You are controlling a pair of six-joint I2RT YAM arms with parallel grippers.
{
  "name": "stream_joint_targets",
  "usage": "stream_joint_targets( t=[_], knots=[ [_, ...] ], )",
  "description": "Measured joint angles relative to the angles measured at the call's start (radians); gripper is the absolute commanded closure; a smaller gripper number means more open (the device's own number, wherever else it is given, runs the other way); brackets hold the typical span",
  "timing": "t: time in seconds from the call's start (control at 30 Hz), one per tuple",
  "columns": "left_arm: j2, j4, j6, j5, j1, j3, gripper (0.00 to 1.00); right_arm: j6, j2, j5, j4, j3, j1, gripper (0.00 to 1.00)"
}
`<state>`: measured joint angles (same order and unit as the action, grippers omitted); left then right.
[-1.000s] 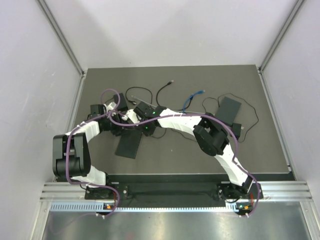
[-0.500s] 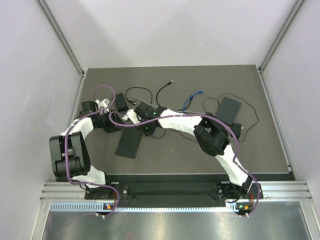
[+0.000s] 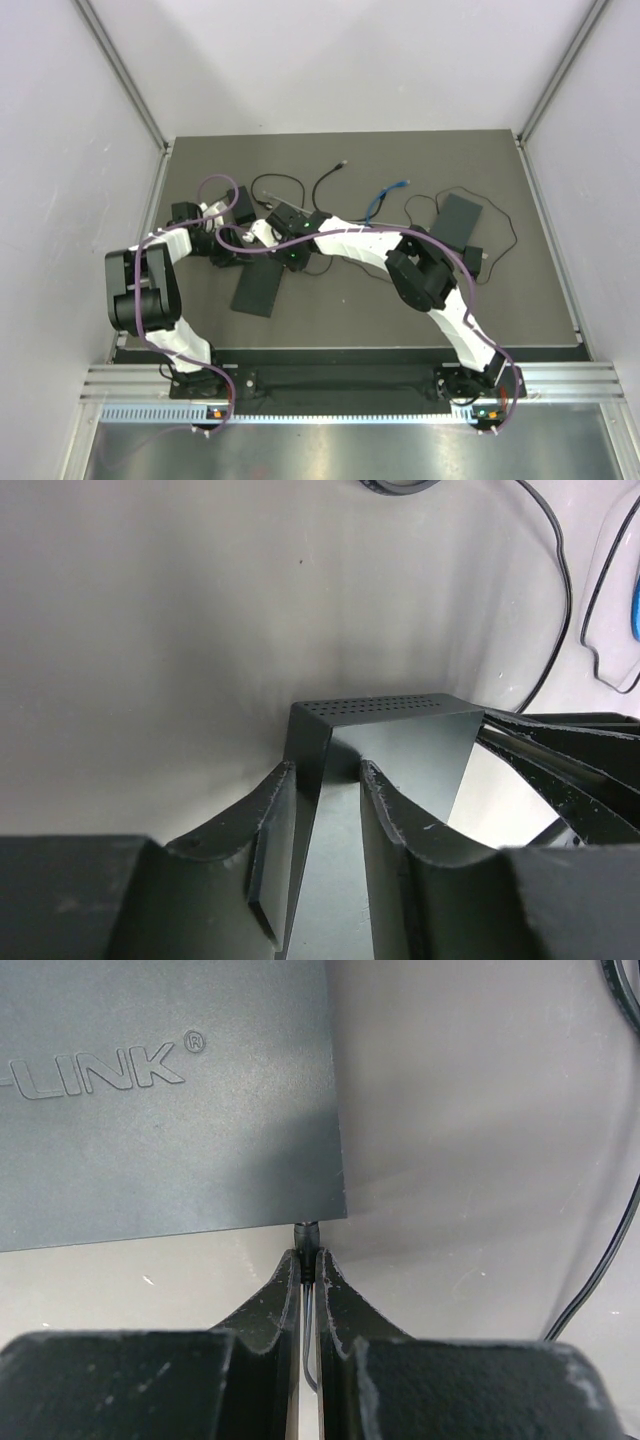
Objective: Insert the plug into the switch port
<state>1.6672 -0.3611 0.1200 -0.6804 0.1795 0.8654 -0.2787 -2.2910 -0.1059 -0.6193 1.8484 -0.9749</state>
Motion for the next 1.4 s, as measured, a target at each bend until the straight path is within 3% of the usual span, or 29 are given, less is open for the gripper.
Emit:
stream_joint_targets(
  t=[0.4,0.87,1.4],
  knots=[
    [0.014,0.052,0.034,-0.019,-0.010,-0.002,0.74,-0.010,-0.066,0.025,-0.130,0.135,0.003,1.00],
    [0.033,0.075,0.034,-0.045,-0.010,0.009,0.74,-0.140,-0.087,0.069,-0.164,0.180,0.003,1.00],
    [0.040,0.092,0.030,-0.034,-0.035,0.021,0.76,-0.160,-0.124,0.107,-0.233,0.254,-0.002,1.00]
  ],
)
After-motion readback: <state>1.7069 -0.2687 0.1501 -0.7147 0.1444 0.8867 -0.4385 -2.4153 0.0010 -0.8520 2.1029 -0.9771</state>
